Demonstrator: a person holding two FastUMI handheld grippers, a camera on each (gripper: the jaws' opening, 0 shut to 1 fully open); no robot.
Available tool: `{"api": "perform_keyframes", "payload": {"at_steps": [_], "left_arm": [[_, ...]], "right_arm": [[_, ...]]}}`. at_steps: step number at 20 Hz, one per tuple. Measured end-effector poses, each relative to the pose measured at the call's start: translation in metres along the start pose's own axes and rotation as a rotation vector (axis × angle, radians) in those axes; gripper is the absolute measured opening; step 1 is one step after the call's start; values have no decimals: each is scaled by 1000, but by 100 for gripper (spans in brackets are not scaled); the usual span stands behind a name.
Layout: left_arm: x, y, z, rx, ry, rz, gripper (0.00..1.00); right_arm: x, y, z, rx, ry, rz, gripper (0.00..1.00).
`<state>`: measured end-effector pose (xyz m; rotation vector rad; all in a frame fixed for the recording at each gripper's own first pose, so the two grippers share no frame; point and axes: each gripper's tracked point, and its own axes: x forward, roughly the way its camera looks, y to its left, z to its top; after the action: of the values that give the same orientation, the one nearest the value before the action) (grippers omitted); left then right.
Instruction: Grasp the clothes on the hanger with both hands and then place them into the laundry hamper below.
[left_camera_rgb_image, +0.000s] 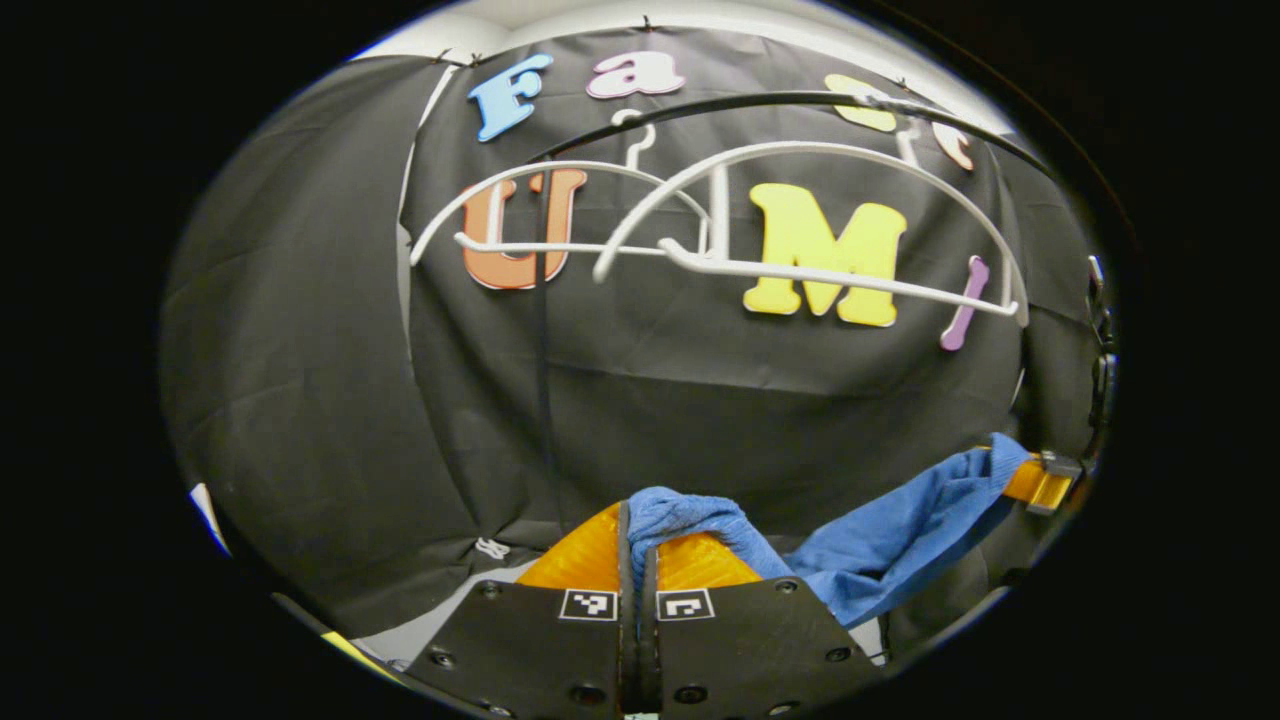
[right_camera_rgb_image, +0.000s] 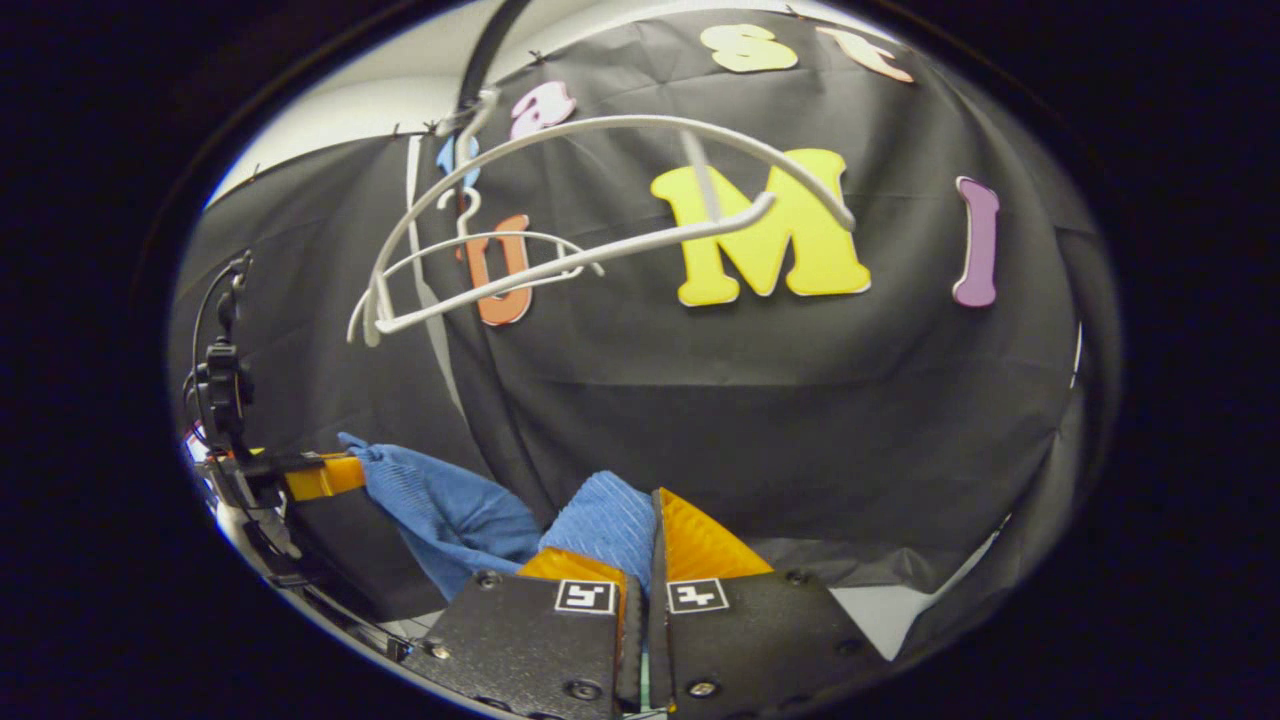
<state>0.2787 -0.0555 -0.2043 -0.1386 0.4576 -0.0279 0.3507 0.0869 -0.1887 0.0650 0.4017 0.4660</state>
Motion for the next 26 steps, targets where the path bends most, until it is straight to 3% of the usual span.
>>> {"api": "perform_keyframes", "payload": {"at_steps": [5,9,14,15,16,19,26], "left_arm": [[-9,-29,-15,50,10,-59,1],[-17,-47,-53,64,37,-90,1],[-11,-53,-105,97,99,-109,0],[-8,-52,-117,95,112,-109,4],[-6,-51,-132,85,129,-105,0],[-4,-47,-182,39,192,-78,4],[6,-29,-280,-18,338,-9,1]], "right_arm": [[-7,41,-27,-25,36,59,6],[-11,69,-67,-39,88,111,6],[-4,77,-127,-48,172,120,6],[0,75,-138,-46,192,114,6],[5,73,-149,-46,212,111,6],[16,69,-183,-46,271,96,6],[28,51,-279,-65,408,68,6]]}}
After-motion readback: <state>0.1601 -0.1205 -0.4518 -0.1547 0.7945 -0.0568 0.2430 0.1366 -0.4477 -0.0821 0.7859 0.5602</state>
